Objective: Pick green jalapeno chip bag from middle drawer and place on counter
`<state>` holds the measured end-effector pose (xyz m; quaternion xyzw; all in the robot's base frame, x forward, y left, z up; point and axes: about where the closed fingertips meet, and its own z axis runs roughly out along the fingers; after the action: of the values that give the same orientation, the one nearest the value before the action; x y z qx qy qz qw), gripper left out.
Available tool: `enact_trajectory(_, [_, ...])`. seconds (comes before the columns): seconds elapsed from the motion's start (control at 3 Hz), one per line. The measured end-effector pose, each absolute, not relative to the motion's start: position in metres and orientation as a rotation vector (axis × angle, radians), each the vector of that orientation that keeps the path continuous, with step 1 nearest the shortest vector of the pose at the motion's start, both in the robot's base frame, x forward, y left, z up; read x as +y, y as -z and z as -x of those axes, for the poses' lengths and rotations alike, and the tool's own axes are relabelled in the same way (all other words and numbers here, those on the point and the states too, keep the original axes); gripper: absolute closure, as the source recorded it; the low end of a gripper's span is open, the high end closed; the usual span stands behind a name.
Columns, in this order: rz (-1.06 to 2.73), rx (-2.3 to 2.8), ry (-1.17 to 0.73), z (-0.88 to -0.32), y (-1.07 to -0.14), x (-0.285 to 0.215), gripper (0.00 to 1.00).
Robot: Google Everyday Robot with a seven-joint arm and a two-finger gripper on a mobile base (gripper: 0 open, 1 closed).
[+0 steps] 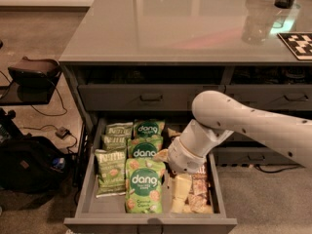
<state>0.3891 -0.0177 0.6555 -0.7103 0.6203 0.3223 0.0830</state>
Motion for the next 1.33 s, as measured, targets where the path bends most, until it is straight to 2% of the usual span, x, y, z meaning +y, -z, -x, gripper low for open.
enact_trajectory(1.33, [2.092, 1.468, -1.051, -0.396, -0.67, 0.064, 0.0])
